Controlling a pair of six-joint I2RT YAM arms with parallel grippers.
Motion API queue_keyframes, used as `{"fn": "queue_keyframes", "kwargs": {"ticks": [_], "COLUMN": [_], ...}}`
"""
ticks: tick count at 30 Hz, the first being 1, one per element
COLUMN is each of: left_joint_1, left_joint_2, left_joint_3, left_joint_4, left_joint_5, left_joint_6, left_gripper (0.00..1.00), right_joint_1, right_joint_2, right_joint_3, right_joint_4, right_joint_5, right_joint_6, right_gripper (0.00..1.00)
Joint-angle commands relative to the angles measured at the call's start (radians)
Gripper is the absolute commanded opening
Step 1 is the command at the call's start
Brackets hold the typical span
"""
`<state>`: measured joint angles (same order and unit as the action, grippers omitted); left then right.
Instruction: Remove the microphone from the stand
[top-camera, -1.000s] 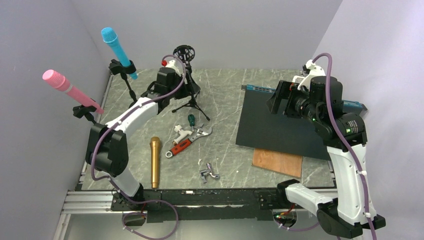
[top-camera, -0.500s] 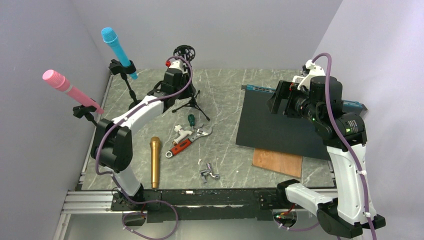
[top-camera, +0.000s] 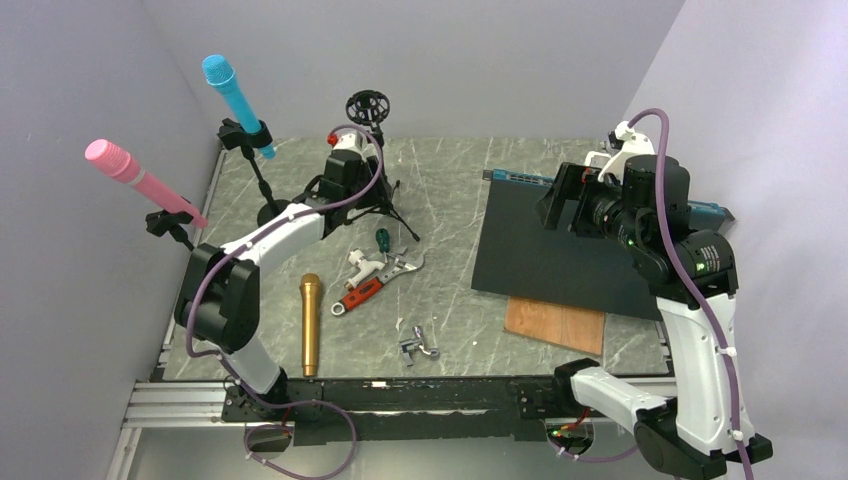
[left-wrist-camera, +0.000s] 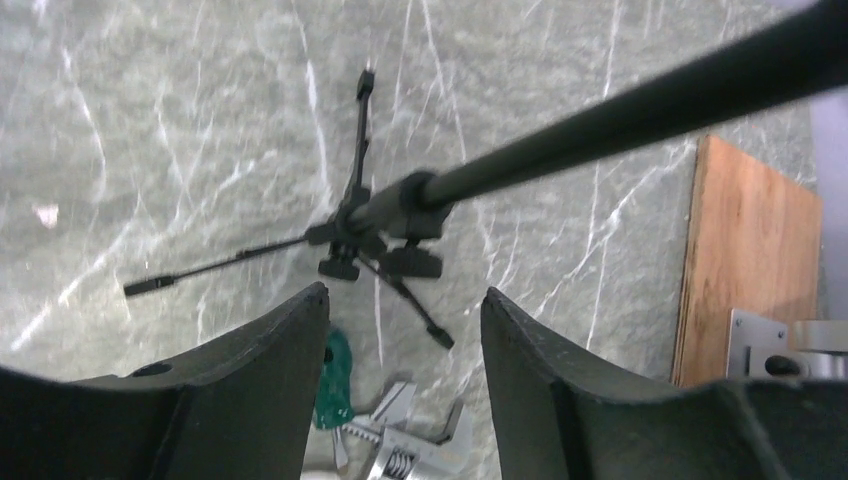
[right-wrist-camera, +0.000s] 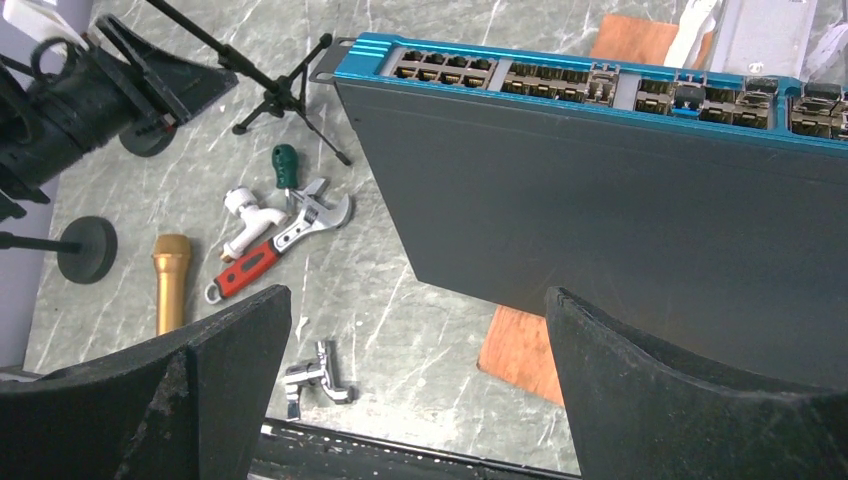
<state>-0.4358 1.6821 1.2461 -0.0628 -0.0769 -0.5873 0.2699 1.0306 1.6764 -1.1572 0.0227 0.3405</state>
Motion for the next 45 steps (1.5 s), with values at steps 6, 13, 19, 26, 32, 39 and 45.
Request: {"fn": "queue_keyframes", "kwargs": {"ticks": [6,13,19,26,32,39,45], "left_joint_1": [-0.006,0.004,0.017,0.022,0.028,0.040,0.087], "left_joint_2": [-0.086,-0.039,-0.017,0.006,0.026,0.045,0.068], "left_joint_3": [-0.121,-0.078,-0.062,-0.038,-0.028,-0.019,-0.043], "left_joint_4": [0.167,0.152,0.175,0.135,0.109,0.114,0.155], "left_joint_5": [0.007,0.023,0.038,0.060,0.078,0.135,0.273], "left_joint_6": [-0.038,-0.046,-0.077,-0.078,-0.093,-0.115,-0.213], "left_gripper": [0.66,0.46,0.52,0.49,0.46,0.19,0.00], "right_joint_1": [0.002,0.001,0.001,0.001,0.000,0.001,0.002], "right_joint_2": [-0.024,-0.030,-0.034,-0.034,-0.043,-0.050,-0.048], "right_joint_3": [0.013,0.014,0.013,0.008,-0.004,-0.015,-0.020], "right_joint_4": [0.022,0.019,0.016,0.022,0.027,0.033,0.040], "right_joint_5": [0.009,0.008,0.006,0.002,-0.002,0.000,-0.008], "right_joint_6": [0.021,0.030,0.033,0.033,0.030,0.022,0.014], "right_gripper": [1.00,1.00,1.00,1.00,1.00,1.00,1.00]}}
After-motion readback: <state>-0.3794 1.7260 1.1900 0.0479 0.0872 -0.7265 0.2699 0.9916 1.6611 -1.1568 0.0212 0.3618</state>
